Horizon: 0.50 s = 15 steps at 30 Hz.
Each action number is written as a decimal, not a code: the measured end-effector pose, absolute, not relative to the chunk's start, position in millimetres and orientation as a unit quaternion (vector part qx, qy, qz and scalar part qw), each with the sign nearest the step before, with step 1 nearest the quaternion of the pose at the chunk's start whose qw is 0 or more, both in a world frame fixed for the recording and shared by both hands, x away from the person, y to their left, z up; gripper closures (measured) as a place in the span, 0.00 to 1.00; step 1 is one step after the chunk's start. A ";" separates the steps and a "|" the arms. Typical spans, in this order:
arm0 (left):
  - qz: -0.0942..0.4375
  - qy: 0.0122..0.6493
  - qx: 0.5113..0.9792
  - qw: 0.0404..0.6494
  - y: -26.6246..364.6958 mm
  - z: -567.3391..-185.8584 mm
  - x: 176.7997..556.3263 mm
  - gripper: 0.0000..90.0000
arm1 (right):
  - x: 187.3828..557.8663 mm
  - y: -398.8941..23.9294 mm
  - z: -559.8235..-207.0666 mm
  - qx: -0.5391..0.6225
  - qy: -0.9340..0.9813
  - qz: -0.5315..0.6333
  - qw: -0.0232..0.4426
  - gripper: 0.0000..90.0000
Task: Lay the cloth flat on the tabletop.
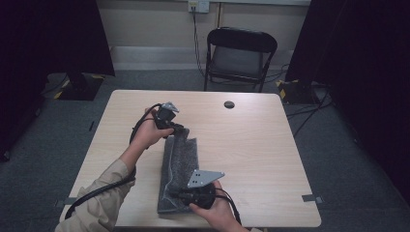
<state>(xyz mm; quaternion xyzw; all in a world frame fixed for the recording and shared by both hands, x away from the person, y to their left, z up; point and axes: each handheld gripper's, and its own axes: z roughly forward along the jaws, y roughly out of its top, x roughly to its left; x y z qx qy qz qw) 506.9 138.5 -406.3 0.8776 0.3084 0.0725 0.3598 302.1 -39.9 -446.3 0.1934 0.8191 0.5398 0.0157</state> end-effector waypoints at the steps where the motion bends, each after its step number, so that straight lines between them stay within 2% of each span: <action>1: 0.073 0.307 0.879 0.358 135.9 -407.9 507.7 0.89 | 302.0 -41.0 -446.6 0.194 0.820 0.538 0.018 0.97; 15: 0.060 0.303 0.888 0.342 112.1 -430.5 513.5 0.87 | 303.4 -59.9 -461.2 0.215 0.833 0.510 0.019 0.96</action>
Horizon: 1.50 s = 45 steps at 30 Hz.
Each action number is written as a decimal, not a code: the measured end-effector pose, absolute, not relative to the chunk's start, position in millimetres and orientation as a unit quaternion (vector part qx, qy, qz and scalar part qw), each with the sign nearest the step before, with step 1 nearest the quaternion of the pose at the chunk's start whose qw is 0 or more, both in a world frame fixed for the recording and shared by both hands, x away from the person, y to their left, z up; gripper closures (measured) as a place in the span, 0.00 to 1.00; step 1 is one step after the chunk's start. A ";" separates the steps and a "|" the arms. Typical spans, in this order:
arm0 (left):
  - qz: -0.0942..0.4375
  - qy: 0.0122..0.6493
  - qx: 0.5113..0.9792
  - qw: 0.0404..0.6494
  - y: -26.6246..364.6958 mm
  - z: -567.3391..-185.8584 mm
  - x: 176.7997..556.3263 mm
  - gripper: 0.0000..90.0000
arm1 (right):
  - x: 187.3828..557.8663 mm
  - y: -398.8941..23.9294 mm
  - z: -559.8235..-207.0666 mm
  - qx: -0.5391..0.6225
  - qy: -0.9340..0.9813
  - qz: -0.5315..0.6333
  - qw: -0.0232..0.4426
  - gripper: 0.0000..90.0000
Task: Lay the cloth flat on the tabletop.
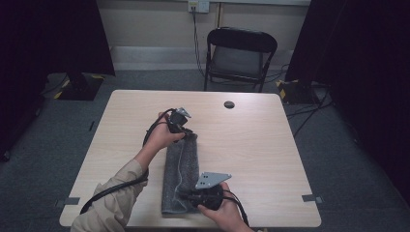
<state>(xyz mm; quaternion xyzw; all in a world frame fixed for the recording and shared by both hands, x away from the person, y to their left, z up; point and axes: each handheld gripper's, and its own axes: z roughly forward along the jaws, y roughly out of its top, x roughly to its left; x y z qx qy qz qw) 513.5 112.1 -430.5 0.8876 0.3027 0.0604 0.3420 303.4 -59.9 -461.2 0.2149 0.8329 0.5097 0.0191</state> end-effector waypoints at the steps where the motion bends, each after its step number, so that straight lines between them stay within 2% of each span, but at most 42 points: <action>1: 0.061 0.304 0.886 0.343 112.8 -430.7 512.9 0.87 | 303.4 -59.5 -461.3 0.215 0.833 0.509 0.019 0.97; 16: 0.090 0.322 0.878 0.342 162.2 -405.3 503.0 0.89 | 301.3 -26.5 -451.8 0.188 0.830 0.526 0.011 0.98; 39: 0.132 0.381 0.847 0.346 286.3 -368.9 480.0 0.90 | 305.3 67.1 -425.5 0.114 0.830 0.545 -0.024 0.99; 45: 0.130 0.380 0.849 0.344 282.9 -364.4 479.6 0.89 | 305.2 61.5 -421.6 0.115 0.827 0.550 -0.030 0.99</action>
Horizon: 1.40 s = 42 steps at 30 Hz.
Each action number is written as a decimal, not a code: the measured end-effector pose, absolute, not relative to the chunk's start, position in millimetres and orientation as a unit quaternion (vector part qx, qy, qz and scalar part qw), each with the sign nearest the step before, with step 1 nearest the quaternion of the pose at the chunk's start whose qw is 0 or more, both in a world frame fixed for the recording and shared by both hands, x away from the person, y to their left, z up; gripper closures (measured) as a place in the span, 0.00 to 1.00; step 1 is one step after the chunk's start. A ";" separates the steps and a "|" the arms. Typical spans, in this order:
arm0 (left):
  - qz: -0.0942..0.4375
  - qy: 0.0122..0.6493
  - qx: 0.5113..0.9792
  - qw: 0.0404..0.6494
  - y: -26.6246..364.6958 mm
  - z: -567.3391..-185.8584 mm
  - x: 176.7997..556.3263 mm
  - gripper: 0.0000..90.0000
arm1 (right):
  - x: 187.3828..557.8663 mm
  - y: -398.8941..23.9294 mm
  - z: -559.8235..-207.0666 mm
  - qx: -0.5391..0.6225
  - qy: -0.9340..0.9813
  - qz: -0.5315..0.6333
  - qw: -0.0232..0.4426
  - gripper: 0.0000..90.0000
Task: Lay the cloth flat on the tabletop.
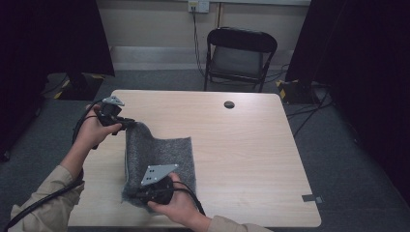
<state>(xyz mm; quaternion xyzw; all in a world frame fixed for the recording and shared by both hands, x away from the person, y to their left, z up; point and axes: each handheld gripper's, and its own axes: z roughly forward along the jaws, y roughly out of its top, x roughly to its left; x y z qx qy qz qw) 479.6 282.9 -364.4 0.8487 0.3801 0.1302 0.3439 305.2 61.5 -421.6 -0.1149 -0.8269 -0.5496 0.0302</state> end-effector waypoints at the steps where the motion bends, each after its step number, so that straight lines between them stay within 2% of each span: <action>1: 0.127 0.375 0.852 0.344 277.1 -364.2 480.8 0.89 | 304.8 57.5 -421.0 -0.117 -0.826 -0.551 0.031 0.99; 11: 0.100 0.346 0.874 0.325 204.1 -390.6 495.5 0.87 | 302.7 4.1 -442.5 -0.163 -0.823 -0.544 0.036 0.99; 17: 0.081 0.346 0.882 0.311 180.1 -416.7 504.4 0.85 | 305.7 -16.2 -463.1 -0.189 -0.828 -0.527 0.041 0.98; 22: 0.078 0.351 0.877 0.319 175.0 -422.2 505.4 0.70 | 307.3 -17.9 -465.4 -0.190 -0.830 -0.523 0.038 0.97; 26: 0.084 0.369 0.856 0.352 181.1 -416.3 503.2 0.50 | 306.1 -19.4 -467.1 -0.194 -0.834 -0.515 0.036 0.91; 29: 0.091 0.372 0.846 0.370 188.9 -411.7 500.2 0.44 | 306.0 -24.0 -467.4 -0.200 -0.837 -0.508 0.032 0.89; 36: 0.103 0.390 0.845 0.351 208.0 -424.1 490.2 0.46 | 307.0 -40.3 -465.5 -0.209 -0.844 -0.493 0.011 0.75; 42: 0.100 0.396 0.851 0.331 223.8 -443.3 480.7 0.56 | 309.5 -47.5 -460.2 -0.203 -0.853 -0.480 -0.015 0.69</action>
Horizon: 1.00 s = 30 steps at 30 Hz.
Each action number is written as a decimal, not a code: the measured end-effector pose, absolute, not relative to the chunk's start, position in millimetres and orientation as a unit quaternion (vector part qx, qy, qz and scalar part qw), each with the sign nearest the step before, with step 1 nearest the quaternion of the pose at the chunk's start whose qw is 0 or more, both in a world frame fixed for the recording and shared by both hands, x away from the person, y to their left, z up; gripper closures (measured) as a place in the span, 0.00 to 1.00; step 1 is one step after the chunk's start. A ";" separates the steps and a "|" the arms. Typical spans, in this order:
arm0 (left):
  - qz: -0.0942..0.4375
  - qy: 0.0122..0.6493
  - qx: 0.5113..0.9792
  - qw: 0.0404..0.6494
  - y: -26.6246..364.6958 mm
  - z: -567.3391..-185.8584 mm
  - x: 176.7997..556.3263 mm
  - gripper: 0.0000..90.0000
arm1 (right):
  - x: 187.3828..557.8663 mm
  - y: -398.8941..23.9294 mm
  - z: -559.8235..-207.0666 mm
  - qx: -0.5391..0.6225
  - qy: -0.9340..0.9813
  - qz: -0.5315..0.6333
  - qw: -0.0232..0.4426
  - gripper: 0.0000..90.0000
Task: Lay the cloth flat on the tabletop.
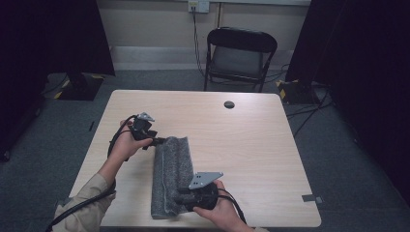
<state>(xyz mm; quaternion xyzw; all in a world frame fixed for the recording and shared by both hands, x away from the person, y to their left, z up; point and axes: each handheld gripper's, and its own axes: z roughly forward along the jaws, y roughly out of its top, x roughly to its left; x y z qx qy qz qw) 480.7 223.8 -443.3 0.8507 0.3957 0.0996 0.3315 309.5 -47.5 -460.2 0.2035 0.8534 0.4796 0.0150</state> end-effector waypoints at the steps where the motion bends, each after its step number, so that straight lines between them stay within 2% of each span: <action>1: 0.101 0.398 0.850 0.331 225.9 -446.5 479.7 0.58 | 312.6 -47.2 -458.6 0.206 0.853 0.480 0.021 0.68; 10: 0.090 0.391 0.850 0.342 229.7 -462.8 473.0 0.66 | 366.5 -6.4 -448.9 0.205 0.856 0.465 0.092 0.63; 16: 0.076 0.387 0.852 0.343 233.9 -474.0 472.2 0.75 | 398.4 25.0 -466.0 0.206 0.872 0.427 0.121 0.62; 19: 0.067 0.386 0.855 0.341 234.5 -481.3 471.8 0.77 | 409.1 31.0 -477.6 0.216 0.879 0.409 0.118 0.58; 21: 0.067 0.387 0.852 0.347 234.5 -483.2 471.3 0.80 | 412.8 32.6 -485.1 0.216 0.885 0.395 0.122 0.59; 22: 0.069 0.387 0.851 0.349 234.0 -483.6 470.9 0.80 | 413.6 32.5 -487.7 0.215 0.887 0.389 0.123 0.60; 25: 0.066 0.379 0.856 0.345 231.8 -483.2 468.6 0.87 | 413.1 30.2 -493.3 0.221 0.888 0.385 0.121 0.72; 27: 0.062 0.375 0.858 0.346 230.2 -483.2 466.9 0.90 | 410.2 27.8 -491.3 0.217 0.891 0.380 0.124 0.86; 30: 0.061 0.374 0.857 0.350 229.4 -482.1 465.3 0.92 | 407.6 21.3 -489.0 0.220 0.890 0.382 0.114 0.95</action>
